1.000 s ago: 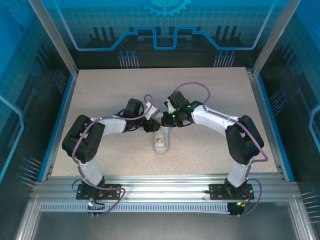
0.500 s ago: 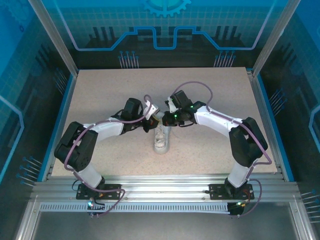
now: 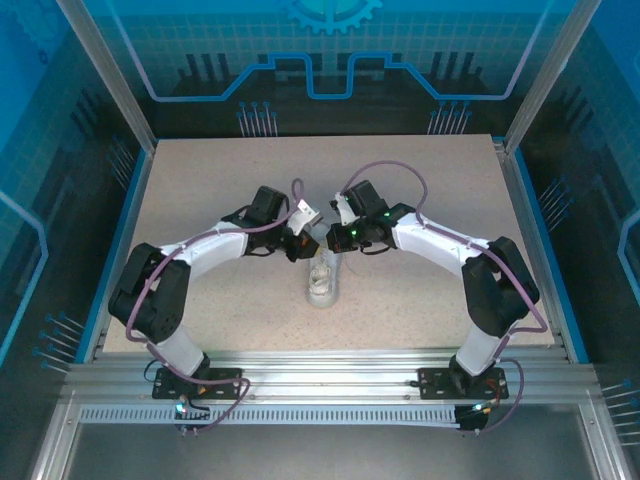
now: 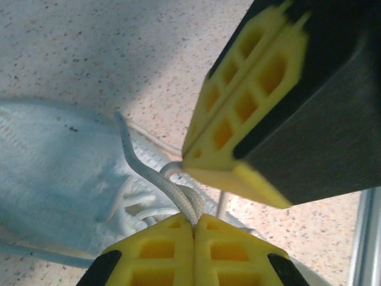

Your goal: Tie the shoes

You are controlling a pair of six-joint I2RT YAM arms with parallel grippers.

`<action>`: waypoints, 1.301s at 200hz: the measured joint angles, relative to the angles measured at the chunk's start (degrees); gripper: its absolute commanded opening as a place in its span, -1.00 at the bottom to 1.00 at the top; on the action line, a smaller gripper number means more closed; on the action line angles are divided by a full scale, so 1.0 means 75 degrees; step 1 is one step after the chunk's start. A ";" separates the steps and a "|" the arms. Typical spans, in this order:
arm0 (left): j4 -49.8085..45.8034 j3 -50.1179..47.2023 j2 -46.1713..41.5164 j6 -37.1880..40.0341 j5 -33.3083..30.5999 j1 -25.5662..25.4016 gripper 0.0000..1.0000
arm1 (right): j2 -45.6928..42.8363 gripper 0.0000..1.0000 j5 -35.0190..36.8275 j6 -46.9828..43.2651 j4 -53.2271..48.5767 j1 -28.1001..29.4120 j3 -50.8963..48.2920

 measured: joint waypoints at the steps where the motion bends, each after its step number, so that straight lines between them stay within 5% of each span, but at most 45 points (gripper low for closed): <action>1: -0.0050 0.0038 0.0012 0.0015 0.0017 0.0000 -1.00 | 0.0000 -1.00 0.0006 -0.0012 0.0009 0.0000 -0.0003; 54: -0.1827 0.1023 0.0778 0.0189 0.0851 0.0146 -1.00 | -0.0055 -1.00 0.0105 -0.0685 0.0816 0.0000 -0.0434; 106: -0.2509 0.1110 0.0781 0.0108 0.0399 0.0181 -1.00 | -0.0431 -0.99 0.0067 -0.1029 0.1577 0.0000 -0.1125; 117: -0.2541 0.1096 0.0682 0.0096 0.0233 0.0181 -1.00 | -0.0571 -0.76 0.0017 -0.1055 0.1754 0.0006 -0.1279; 179: -0.2573 0.1037 0.0239 -0.0047 0.0047 0.0195 -1.00 | -0.1428 -0.18 0.0070 -0.1268 0.3075 0.0038 -0.2387; 260: -0.3016 0.1329 0.0385 -0.0076 0.0152 0.0239 -1.00 | -0.2241 0.10 0.0431 -0.3879 0.4194 0.0589 -0.3657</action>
